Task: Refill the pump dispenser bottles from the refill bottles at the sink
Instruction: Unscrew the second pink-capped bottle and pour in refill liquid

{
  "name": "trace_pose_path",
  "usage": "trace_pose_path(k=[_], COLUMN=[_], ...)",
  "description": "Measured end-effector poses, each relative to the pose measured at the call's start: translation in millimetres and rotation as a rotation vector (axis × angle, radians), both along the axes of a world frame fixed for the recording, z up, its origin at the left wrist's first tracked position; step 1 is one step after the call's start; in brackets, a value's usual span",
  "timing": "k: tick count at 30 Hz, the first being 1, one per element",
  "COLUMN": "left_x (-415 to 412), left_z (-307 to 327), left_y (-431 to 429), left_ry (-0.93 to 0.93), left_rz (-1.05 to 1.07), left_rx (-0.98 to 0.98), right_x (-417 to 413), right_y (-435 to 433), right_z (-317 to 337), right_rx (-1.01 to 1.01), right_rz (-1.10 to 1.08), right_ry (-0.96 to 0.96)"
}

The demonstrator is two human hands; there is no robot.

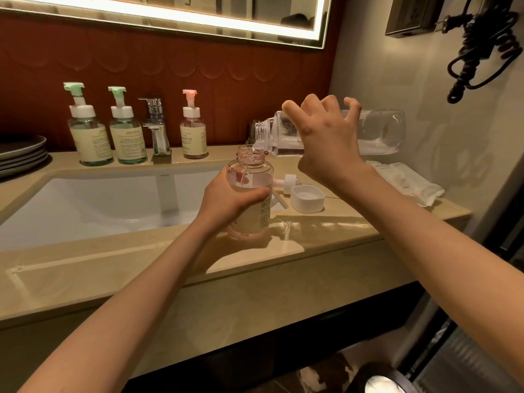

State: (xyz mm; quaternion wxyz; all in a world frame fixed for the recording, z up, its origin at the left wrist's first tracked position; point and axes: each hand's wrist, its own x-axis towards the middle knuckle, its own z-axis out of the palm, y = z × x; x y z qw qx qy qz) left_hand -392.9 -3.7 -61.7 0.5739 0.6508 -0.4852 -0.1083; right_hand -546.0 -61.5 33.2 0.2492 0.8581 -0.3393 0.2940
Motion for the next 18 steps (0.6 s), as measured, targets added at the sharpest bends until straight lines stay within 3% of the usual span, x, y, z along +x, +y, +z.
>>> trace_pose_path(k=[18], left_x=[-0.1], left_z=[1.0], left_y=[0.2], left_ry=[-0.005], left_rz=[0.002], left_rx=[0.032], right_x=[0.6], right_y=[0.3], right_z=[0.0], right_rx=[-0.005], right_rz=[0.007], right_ry=[-0.005])
